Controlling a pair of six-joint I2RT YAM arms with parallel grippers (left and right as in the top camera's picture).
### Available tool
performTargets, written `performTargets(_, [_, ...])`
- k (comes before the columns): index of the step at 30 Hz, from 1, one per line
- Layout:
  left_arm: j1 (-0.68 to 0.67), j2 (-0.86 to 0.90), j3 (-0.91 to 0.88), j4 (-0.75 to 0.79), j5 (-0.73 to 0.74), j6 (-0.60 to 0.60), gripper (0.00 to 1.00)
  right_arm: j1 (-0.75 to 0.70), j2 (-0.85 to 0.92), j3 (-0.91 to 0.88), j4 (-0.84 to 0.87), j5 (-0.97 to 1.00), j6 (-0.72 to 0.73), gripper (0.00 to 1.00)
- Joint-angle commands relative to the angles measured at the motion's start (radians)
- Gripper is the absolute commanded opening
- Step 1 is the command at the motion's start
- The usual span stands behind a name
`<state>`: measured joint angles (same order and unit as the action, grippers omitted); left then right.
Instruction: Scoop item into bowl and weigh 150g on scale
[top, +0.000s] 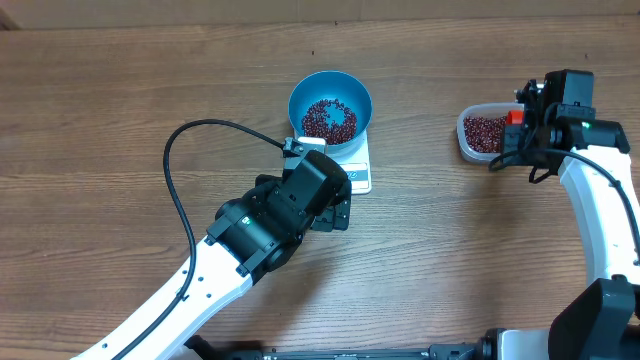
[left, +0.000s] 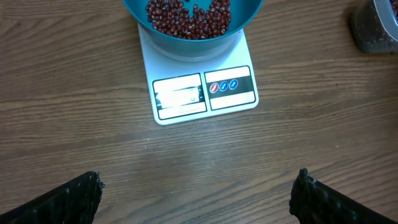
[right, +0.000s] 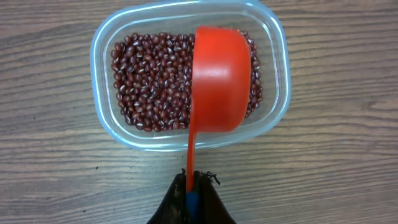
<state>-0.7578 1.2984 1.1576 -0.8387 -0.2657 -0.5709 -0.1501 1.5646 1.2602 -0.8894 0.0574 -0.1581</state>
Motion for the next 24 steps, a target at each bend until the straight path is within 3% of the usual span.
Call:
performTargets(1, [-0.002, 0.004, 0.003, 0.001, -0.011, -0.013, 1.0, -0.003, 0.027, 0.002, 0.017, 0.01, -0.005, 0.04])
performTargets(14, [-0.002, 0.004, 0.003, 0.001, -0.01, -0.013, 1.0, -0.063, 0.151, 0.002, 0.053, 0.019, -0.006, 0.04])
performTargets(24, [-0.002, 0.004, 0.003, 0.001, -0.01, -0.013, 0.99, -0.079, 0.172, 0.002, 0.054, -0.17, -0.007, 0.04])
